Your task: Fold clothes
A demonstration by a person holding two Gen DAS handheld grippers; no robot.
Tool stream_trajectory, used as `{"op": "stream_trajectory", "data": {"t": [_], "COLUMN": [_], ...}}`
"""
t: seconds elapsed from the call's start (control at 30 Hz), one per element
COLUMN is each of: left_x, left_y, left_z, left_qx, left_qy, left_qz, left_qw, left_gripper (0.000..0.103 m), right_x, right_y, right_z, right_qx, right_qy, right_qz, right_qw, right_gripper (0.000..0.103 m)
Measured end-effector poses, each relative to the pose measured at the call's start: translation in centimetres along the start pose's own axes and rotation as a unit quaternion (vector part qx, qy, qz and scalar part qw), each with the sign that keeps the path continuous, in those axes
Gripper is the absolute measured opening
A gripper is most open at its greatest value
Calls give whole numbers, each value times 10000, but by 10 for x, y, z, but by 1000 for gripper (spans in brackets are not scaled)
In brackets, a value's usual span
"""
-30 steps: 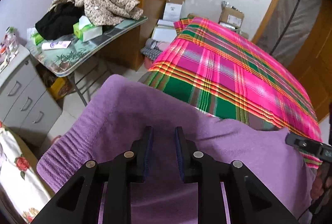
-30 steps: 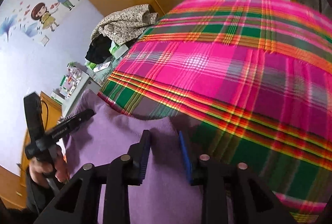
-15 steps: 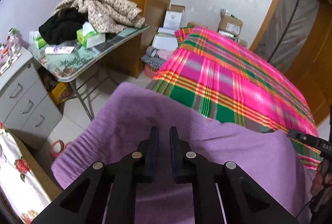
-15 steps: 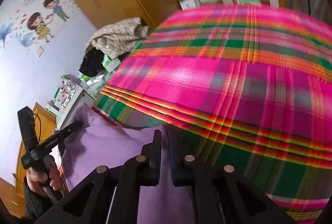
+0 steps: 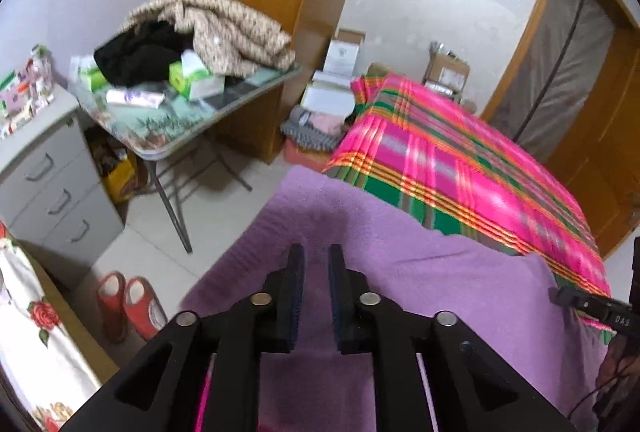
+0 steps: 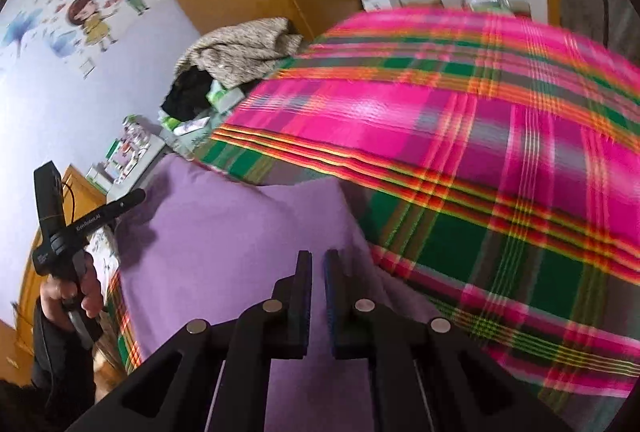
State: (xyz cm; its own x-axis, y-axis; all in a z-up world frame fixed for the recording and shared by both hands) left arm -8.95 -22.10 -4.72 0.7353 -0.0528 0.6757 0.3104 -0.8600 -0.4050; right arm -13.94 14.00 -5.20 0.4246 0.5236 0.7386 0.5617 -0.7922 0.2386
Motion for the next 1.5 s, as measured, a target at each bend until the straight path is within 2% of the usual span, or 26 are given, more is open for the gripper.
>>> {"op": "stream_trajectory", "data": {"t": [0.17, 0.3, 0.4, 0.5, 0.6, 0.7, 1.03, 1.3, 1.5], "left_x": [13, 7, 9, 19, 28, 37, 48, 40, 33], "left_y": [18, 35, 36, 36, 38, 41, 28, 28, 30], "left_z": [16, 22, 21, 21, 23, 25, 30, 43, 46], "left_qx": [98, 254, 356, 377, 396, 416, 308, 302, 348], "left_qy": [54, 151, 164, 98, 43, -12, -20, 212, 284], "left_qz": [-93, -138, -55, -13, 0, 12, 135, 61, -34], "left_qw": [9999, 9995, 9992, 9992, 9992, 9991, 9994, 9993, 9990], "left_gripper": [19, 19, 19, 20, 27, 27, 27, 27, 27], "right_x": [20, 23, 19, 35, 57, 77, 119, 119, 108], "right_y": [29, 49, 50, 57, 67, 79, 99, 95, 86], "right_z": [15, 36, 46, 47, 46, 44, 52, 65, 72], "right_qx": [245, 555, 514, 603, 724, 799, 713, 598, 589], "right_qy": [-20, 118, 271, 101, -52, -99, -304, -203, -91], "right_qz": [-82, -22, 32, 155, 334, 656, 938, 1439, 1657], "right_qw": [9997, 9984, 9983, 9980, 9968, 9946, 9926, 9876, 9844], "right_gripper": [7, 7, 9, 9, 9, 11, 18, 18, 18]}}
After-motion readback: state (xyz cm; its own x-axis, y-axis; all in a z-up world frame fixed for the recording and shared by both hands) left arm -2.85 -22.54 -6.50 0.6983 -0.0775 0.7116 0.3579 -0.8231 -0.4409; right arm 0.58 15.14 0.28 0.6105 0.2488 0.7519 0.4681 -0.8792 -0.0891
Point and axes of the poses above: each gripper's, at about its wrist camera, not at the fingertips, and x roughly against the way its jaws point, y to its left, z to its underside, the point moved 4 cm from there along -x, roughly the way its jaws point, and after that the axes turned 13 degrees about x, right-handed, at the moved point
